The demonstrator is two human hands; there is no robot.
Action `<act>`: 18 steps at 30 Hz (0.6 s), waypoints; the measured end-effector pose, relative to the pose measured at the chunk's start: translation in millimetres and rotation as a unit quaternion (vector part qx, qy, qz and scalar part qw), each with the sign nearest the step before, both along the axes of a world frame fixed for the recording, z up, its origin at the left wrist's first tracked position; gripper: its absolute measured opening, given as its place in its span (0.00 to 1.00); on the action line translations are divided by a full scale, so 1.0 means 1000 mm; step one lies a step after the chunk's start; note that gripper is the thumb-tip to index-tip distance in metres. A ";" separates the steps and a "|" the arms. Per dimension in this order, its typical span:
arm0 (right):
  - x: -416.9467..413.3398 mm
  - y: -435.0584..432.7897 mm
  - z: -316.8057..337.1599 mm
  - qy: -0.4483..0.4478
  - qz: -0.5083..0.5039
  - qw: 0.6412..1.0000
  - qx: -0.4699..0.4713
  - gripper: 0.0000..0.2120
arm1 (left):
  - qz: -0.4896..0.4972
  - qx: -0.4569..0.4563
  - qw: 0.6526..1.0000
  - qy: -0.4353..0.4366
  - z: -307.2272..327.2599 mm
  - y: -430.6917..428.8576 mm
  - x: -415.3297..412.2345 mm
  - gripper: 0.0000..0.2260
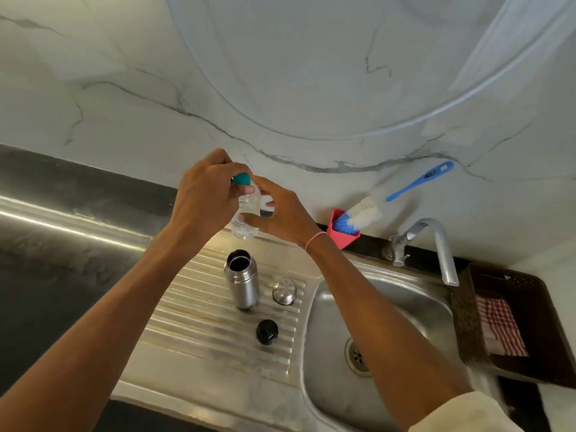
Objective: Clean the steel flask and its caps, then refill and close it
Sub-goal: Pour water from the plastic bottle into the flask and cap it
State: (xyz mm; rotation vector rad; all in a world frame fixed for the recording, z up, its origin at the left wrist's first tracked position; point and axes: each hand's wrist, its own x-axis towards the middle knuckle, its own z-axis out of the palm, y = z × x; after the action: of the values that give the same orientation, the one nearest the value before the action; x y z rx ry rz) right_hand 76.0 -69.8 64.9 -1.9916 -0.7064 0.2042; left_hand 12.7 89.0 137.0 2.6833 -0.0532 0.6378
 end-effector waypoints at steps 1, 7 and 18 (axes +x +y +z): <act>-0.006 -0.008 0.007 -0.008 -0.009 1.000 0.016 0.37 | -0.011 0.000 1.000 -0.004 0.010 -0.009 -0.006 0.11; -0.049 -0.073 0.039 -0.012 -0.032 0.994 0.106 0.37 | -0.101 -0.065 0.993 0.005 0.057 -0.071 -0.044 0.12; -0.138 -0.152 0.047 0.017 -0.142 0.972 0.187 0.24 | -0.189 -0.116 0.973 0.058 0.074 -0.156 -0.091 0.11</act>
State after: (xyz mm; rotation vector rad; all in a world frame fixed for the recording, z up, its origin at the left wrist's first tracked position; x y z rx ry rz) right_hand -62.4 -221.6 111.6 -1.6955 -0.3958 -0.0642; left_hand -78.8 -67.1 211.2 2.3877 -0.4205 0.3419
